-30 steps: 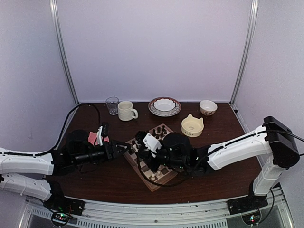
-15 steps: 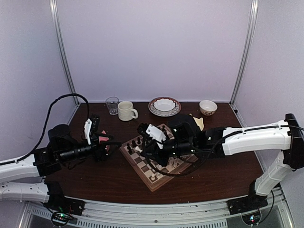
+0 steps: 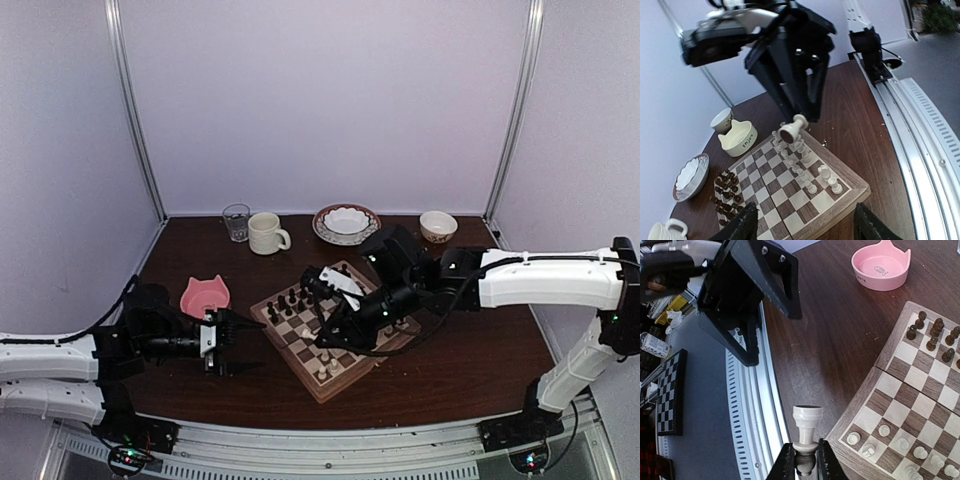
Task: Set up the chess pieces on the board
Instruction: Pass from the right arm to the left
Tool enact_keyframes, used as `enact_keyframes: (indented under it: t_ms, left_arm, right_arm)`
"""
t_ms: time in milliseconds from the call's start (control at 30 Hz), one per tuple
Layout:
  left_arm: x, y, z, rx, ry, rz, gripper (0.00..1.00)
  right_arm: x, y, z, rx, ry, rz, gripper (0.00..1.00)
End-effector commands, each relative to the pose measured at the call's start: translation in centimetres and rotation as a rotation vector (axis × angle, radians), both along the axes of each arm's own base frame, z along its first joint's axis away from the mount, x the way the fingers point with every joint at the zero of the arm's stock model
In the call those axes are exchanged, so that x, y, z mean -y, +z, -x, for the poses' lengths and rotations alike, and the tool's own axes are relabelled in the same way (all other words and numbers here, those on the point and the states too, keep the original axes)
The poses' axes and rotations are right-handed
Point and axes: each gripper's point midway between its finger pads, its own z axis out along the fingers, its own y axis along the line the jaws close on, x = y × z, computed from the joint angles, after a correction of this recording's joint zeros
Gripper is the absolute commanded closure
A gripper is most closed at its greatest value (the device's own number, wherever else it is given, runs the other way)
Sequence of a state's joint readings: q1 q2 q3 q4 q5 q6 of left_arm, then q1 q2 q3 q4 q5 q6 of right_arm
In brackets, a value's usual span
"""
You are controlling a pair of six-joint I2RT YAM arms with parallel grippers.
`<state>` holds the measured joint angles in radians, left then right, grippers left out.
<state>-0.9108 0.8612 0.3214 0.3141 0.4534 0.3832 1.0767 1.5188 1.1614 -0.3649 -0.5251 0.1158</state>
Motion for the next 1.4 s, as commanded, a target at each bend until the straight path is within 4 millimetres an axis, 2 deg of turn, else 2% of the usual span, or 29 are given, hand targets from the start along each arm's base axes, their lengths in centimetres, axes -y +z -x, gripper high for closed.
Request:
enact_keyframes:
  t_ms: [0,233,333,467,600,733,1000,1267,1367]
  left_arm:
    - [1.4,1.2,1.7,0.236,-0.174,-0.002,0.35]
    - [2.4,0.8,0.1,0.239,-0.135,-0.040,0.34]
    - [2.5,0.8,0.1,0.237,-0.136,-0.035,0.32]
    - [2.6,0.5,0.1,0.226,-0.143,-0.049,0.40]
    - [2.7,0.1,0.2,0.224,-0.152,-0.059,0.41]
    - [2.8,0.1,0.3,0.219,-0.165,-0.059,0.50]
    - [2.9,0.2,0.7,0.206,-0.193,-0.059,0.61]
    - [3.0,-0.2,1.0,0.190,-0.215,-0.085,0.78]
    - [3.0,-0.4,1.0,0.181,-0.222,-0.096,0.88]
  right_arm:
    - [-1.3,0.8,1.2,-0.119,0.053,-0.027,1.00]
    - [-3.6,0.0,1.5,-0.202,0.105,-0.034,1.00]
    - [-4.3,-0.3,1.5,-0.223,0.121,-0.039,1.00]
    - [-5.0,-0.5,1.5,-0.239,0.136,-0.045,1.00]
    - [-5.3,-0.6,1.5,-0.248,0.141,-0.054,1.00]
    - [-5.5,-0.7,1.5,-0.255,0.139,-0.056,1.00]
    - [-5.6,-0.7,1.4,-0.257,0.137,-0.065,1.00]
    - [-5.8,-0.4,1.3,-0.259,0.139,-0.078,1.00]
    - [-5.7,-0.4,1.3,-0.258,0.139,-0.083,0.99]
